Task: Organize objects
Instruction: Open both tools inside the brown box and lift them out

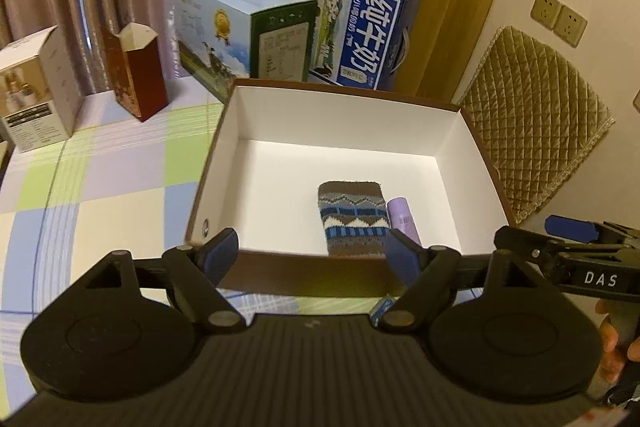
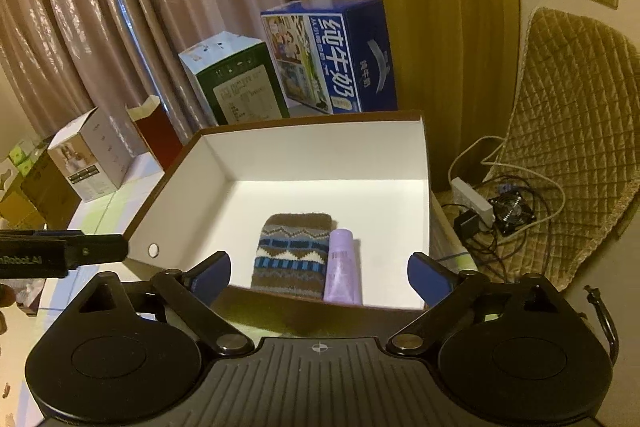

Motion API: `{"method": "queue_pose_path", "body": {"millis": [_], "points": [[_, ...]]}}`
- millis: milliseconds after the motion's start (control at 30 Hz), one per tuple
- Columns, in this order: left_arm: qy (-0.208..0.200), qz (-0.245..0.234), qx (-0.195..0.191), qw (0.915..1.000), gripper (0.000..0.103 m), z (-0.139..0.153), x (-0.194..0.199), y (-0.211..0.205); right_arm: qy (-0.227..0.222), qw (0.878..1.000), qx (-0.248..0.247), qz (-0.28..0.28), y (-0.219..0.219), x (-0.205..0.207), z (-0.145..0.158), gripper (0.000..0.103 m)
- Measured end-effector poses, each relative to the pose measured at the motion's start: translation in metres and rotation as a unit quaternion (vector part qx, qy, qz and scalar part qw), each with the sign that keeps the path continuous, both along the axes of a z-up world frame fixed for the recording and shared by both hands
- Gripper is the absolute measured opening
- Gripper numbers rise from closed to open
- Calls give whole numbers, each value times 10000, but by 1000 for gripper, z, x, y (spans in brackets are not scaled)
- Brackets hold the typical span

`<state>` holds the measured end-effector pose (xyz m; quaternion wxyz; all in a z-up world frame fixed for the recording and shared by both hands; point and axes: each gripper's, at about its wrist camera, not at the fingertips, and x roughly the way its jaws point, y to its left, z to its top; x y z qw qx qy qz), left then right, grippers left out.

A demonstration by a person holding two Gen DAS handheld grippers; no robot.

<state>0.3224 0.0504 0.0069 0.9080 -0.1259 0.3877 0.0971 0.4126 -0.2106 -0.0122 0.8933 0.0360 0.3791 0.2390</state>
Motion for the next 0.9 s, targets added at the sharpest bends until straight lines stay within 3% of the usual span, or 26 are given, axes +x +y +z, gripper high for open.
{"method": "queue_pose_path", "body": {"millis": [367, 900], "points": [[-32, 400, -21, 9992, 79, 6, -66, -2, -126, 9999, 57, 54, -15, -51, 9, 96], [379, 640, -249, 9969, 80, -24, -127, -6, 63, 9997, -50, 217, -27, -91, -4, 96]]}}
